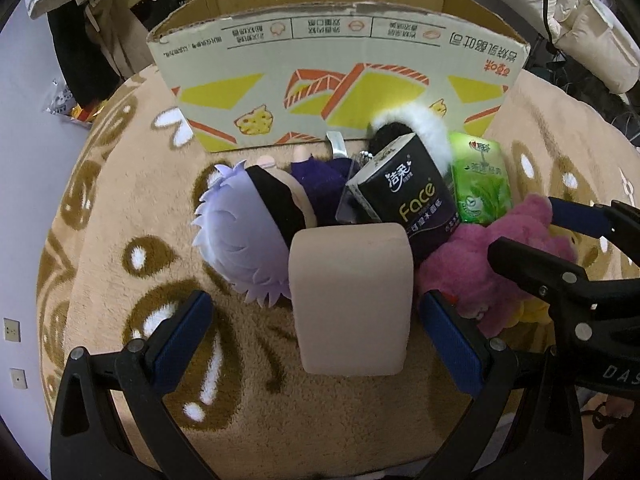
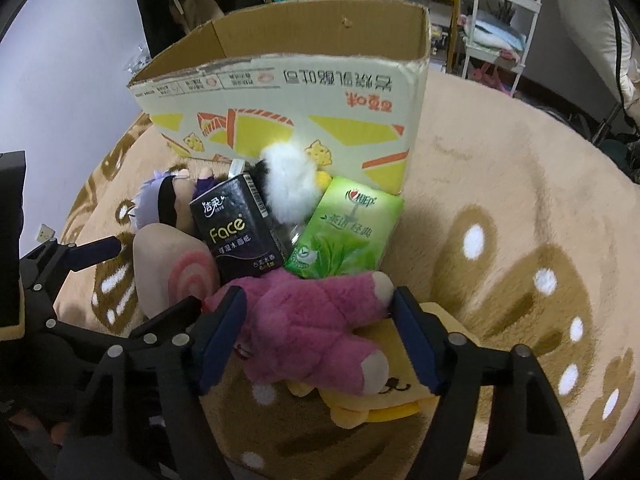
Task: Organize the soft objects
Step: 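Grasp the pale pink roll with the left gripper while the right gripper grasps the pink plush bear, then lift the pink roll with the left gripper while the right gripper lifts the bear toward the box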
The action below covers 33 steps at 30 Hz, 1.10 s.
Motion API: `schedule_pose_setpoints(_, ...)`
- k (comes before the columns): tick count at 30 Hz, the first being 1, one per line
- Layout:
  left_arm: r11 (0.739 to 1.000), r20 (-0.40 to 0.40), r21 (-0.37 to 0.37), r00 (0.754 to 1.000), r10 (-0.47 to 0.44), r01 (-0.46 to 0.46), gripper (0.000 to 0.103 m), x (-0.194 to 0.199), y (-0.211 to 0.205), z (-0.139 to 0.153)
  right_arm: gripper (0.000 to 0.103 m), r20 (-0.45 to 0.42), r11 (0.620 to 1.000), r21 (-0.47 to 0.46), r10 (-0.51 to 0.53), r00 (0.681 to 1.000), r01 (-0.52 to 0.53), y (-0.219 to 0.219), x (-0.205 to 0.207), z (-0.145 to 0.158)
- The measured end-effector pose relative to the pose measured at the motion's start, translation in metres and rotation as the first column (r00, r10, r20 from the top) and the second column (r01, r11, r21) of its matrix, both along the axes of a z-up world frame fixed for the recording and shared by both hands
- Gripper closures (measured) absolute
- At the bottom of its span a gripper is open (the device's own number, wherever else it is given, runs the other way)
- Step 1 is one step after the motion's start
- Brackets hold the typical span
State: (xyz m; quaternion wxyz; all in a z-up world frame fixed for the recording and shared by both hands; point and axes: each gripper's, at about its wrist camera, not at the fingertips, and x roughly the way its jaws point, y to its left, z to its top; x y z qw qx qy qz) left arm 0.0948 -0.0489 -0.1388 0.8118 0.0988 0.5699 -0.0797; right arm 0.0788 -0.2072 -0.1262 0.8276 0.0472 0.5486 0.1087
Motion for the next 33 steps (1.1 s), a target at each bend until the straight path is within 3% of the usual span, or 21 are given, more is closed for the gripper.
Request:
schedule_pose_setpoints(4, 0.999, -0.03, -0.037, 1.0, 0.002, -0.003, 0.012, 0.001, 0.003, -0.004, 0.025, -0.022, 1.0, 0.011, -0.002, 1.0, 0.003, -0.001, 0.003, -0.005)
schedule_pose_setpoints(8, 0.997, -0.061, -0.074, 0.998, 0.002, -0.006, 0.034, 0.002, 0.003, -0.008, 0.029, -0.033, 1.0, 0.005, -0.003, 0.999, 0.003, -0.001, 0.004, -0.008)
schedule_pose_setpoints(12, 0.988, -0.115, -0.15, 0.993, 0.022, -0.039, 0.047, 0.005, 0.011, -0.014, 0.032, -0.023, 1.0, -0.008, 0.008, 1.0, -0.009, 0.001, 0.004, -0.008)
schedule_pose_setpoints(28, 0.989, -0.088, -0.144, 0.996, 0.004, -0.017, 0.058, -0.004, 0.004, -0.01, 0.036, 0.019, 0.999, -0.032, 0.016, 1.0, -0.015, 0.004, 0.002, 0.0)
schedule_pose_setpoints(33, 0.994, -0.059, -0.112, 0.998, 0.0, -0.006, 0.062, -0.01, 0.002, -0.004, 0.038, 0.044, 0.999, -0.05, 0.021, 0.999, -0.018, 0.005, -0.001, 0.005)
